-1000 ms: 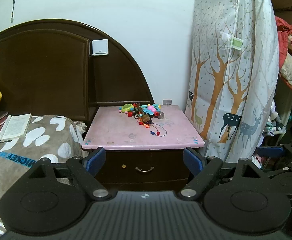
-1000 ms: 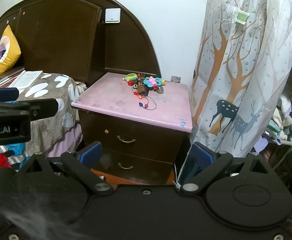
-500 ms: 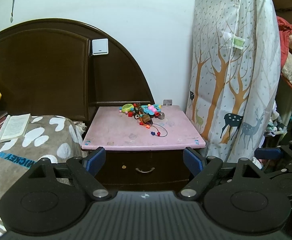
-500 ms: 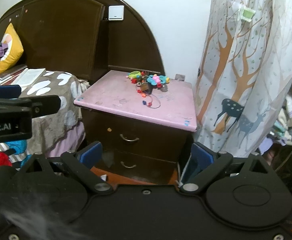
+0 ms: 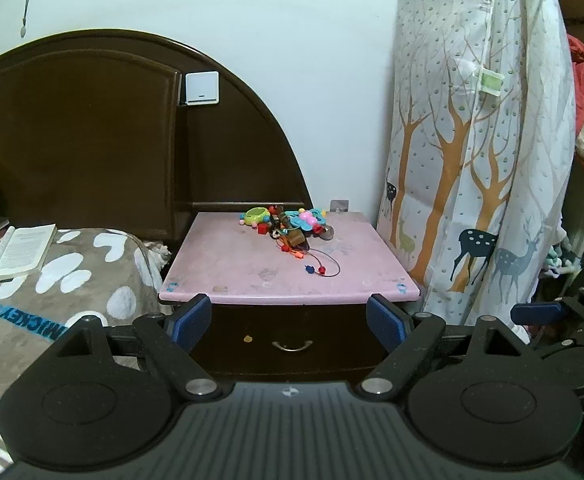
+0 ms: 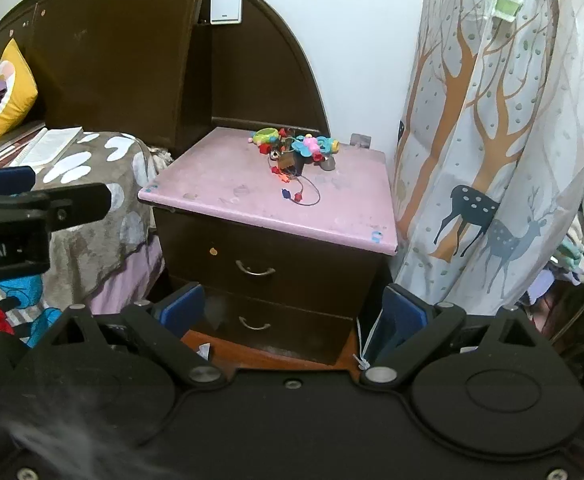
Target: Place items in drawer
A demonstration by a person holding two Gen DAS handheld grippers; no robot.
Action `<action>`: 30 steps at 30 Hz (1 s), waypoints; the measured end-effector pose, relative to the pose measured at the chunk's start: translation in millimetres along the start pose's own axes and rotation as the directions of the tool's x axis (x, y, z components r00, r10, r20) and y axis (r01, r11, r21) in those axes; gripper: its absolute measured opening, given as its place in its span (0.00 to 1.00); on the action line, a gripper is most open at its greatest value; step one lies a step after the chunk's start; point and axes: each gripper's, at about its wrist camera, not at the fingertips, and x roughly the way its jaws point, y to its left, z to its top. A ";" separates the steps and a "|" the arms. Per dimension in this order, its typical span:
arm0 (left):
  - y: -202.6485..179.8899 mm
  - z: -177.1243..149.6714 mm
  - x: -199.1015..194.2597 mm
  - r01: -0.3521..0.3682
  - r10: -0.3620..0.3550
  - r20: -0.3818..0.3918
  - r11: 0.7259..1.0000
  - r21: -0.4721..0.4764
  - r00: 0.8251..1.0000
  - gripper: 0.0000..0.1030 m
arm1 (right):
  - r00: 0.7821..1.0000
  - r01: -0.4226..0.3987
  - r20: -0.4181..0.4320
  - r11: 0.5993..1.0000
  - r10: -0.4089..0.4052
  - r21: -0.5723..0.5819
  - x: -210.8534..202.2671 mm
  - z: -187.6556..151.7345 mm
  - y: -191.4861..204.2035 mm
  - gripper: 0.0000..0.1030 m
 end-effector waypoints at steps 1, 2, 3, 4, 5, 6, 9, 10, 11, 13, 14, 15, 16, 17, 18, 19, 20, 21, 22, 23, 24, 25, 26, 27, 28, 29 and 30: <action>0.5 -0.4 3.9 0.001 -0.001 -0.002 1.000 -0.001 1.000 0.82 | 1.000 -0.001 -0.005 1.000 0.001 -0.002 3.0 0.3 0.2 0.94; 1.2 -0.8 8.6 0.001 -0.001 -0.005 1.000 0.000 1.000 0.82 | 1.000 -0.002 -0.010 1.000 0.002 -0.005 6.1 0.6 0.5 0.94; 1.8 -1.1 13.4 0.001 -0.001 -0.008 1.000 0.001 1.000 0.82 | 1.000 -0.003 -0.015 1.000 0.003 -0.007 9.4 1.2 0.5 0.94; 2.5 -1.5 18.1 0.001 -0.001 -0.011 1.000 0.001 1.000 0.82 | 1.000 -0.003 -0.021 1.000 0.003 -0.008 13.2 1.9 0.3 0.94; 3.1 -1.9 22.8 0.000 0.000 -0.013 1.000 0.002 1.000 0.82 | 1.000 -0.004 -0.026 1.000 0.004 -0.008 16.9 2.4 0.1 0.94; 3.8 -2.3 27.5 0.000 0.000 -0.016 1.000 0.002 1.000 0.82 | 0.999 -0.004 -0.033 1.000 0.004 -0.008 20.6 2.9 -0.1 0.94; 5.7 -3.5 41.7 -0.001 0.001 -0.025 1.000 0.004 1.000 0.83 | 0.999 -0.002 -0.052 1.000 0.001 -0.010 32.8 4.4 -0.9 0.94; 6.3 -4.3 46.2 -0.001 0.001 -0.027 1.000 0.002 1.000 0.84 | 0.998 0.000 -0.058 1.000 -0.001 -0.012 37.0 5.1 -1.3 0.94; 6.6 -5.8 50.4 -0.001 0.001 -0.029 1.000 -0.004 1.000 0.89 | 0.998 0.002 -0.065 1.000 -0.002 -0.013 41.6 5.7 -1.7 0.94; 8.6 -6.9 59.6 0.002 -0.002 -0.032 1.000 -0.012 0.999 0.93 | 0.997 0.006 -0.077 1.000 -0.007 -0.018 51.1 6.6 -2.5 0.94; 9.9 -7.0 64.1 0.003 -0.004 -0.035 1.000 -0.013 0.999 0.94 | 0.996 0.007 -0.083 1.000 -0.009 -0.020 55.5 7.1 -2.8 0.94; 11.3 -6.9 68.3 0.003 -0.003 -0.036 1.000 -0.013 0.999 0.94 | 0.996 0.007 -0.089 1.000 -0.009 -0.021 60.0 7.6 -3.0 0.94; 12.7 -6.7 72.2 0.002 -0.002 -0.036 1.000 -0.013 0.999 0.94 | 0.995 0.008 -0.096 1.000 -0.010 -0.023 65.3 8.0 -3.2 0.94; 14.1 -6.3 75.8 0.002 -0.002 -0.035 1.000 -0.012 0.999 0.94 | 0.995 0.009 -0.103 1.000 -0.012 -0.025 70.3 8.3 -3.6 0.94; 15.6 -5.9 79.4 0.001 -0.002 -0.033 1.000 -0.012 0.999 0.94 | 0.994 0.010 -0.108 1.000 -0.013 -0.028 74.7 8.6 -3.8 0.94; 17.4 -5.8 83.1 0.001 -0.002 -0.033 1.000 -0.014 0.999 0.94 | 0.993 0.012 -0.113 0.999 -0.015 -0.030 79.2 9.1 -4.0 0.94; 20.1 -6.0 87.2 0.001 -0.001 -0.036 1.000 -0.022 0.999 0.94 | 0.993 0.012 -0.119 0.999 -0.016 -0.032 83.7 9.7 -4.4 0.94; 22.8 -6.2 91.3 0.000 -0.001 -0.038 1.000 -0.030 0.999 0.94 | 0.992 0.011 -0.124 0.999 -0.015 -0.032 87.6 10.3 -4.7 0.94; 25.5 -6.4 95.4 -0.001 -0.001 -0.041 0.999 -0.039 0.999 0.94 | 0.992 0.011 -0.128 0.999 -0.016 -0.033 91.4 11.1 -4.9 0.94; 28.3 -6.6 99.5 -0.001 -0.001 -0.043 0.999 -0.047 0.999 0.94 | 0.991 0.012 -0.132 0.999 -0.017 -0.036 95.3 11.8 -5.0 0.94; 31.0 -6.8 103.6 -0.002 -0.001 -0.046 0.998 -0.055 0.999 0.94 | 0.991 0.013 -0.135 0.999 -0.018 -0.040 99.2 12.4 -4.9 0.94; 33.7 -7.0 107.7 -0.002 -0.001 -0.048 0.998 -0.063 0.999 0.94 | 0.990 0.014 -0.139 0.999 -0.020 -0.044 103.0 13.0 -4.8 0.94; 36.4 -7.2 111.8 -0.003 -0.001 -0.051 0.997 -0.071 0.999 0.94 | 0.989 0.014 -0.143 0.999 -0.021 -0.048 106.6 13.4 -4.8 0.94; 39.1 -7.5 115.8 -0.004 -0.001 -0.053 0.997 -0.079 0.999 0.94 | 0.989 0.014 -0.148 0.999 -0.022 -0.051 110.4 13.7 -4.8 0.94; 41.8 -7.7 119.9 -0.004 -0.001 -0.056 0.996 -0.088 0.998 0.94 | 0.988 0.014 -0.153 0.998 -0.023 -0.053 114.4 14.1 -4.7 0.94; 43.9 -8.4 123.8 -0.001 -0.004 -0.057 0.996 -0.094 0.998 0.94 | 0.987 0.015 -0.158 0.998 -0.023 -0.055 118.6 14.3 -4.7 0.94; 44.7 -10.3 129.1 0.010 -0.015 -0.052 0.995 -0.096 0.999 0.94 | 0.986 0.016 -0.163 0.998 -0.025 -0.057 122.9 14.4 -4.9 0.94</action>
